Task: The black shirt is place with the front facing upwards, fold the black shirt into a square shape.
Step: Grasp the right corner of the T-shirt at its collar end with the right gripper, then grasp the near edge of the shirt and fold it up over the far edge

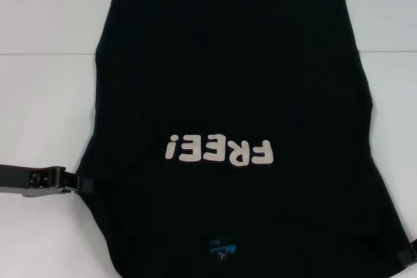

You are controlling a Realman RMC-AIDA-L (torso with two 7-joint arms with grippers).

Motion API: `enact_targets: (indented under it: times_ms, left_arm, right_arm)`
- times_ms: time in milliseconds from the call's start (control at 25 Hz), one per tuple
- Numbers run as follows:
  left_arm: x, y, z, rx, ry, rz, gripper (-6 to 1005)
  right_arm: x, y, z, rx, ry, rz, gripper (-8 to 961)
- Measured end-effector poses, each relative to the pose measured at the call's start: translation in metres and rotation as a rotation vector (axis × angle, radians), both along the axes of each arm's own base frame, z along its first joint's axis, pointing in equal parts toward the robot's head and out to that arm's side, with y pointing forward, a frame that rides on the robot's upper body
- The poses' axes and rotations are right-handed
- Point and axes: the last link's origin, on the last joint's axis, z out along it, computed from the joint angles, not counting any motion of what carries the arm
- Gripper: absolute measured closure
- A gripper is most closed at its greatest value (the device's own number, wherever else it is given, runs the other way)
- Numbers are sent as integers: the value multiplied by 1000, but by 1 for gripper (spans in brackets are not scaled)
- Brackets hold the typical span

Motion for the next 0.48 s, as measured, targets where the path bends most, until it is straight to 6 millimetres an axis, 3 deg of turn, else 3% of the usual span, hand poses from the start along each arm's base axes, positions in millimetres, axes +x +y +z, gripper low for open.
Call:
enact_targets:
  times_ms: [480]
  left_arm:
    - [-1, -32, -5, -156, -67, 27, 942]
  right_arm:
    - [-3, -12, 34, -84, 23, 121, 914]
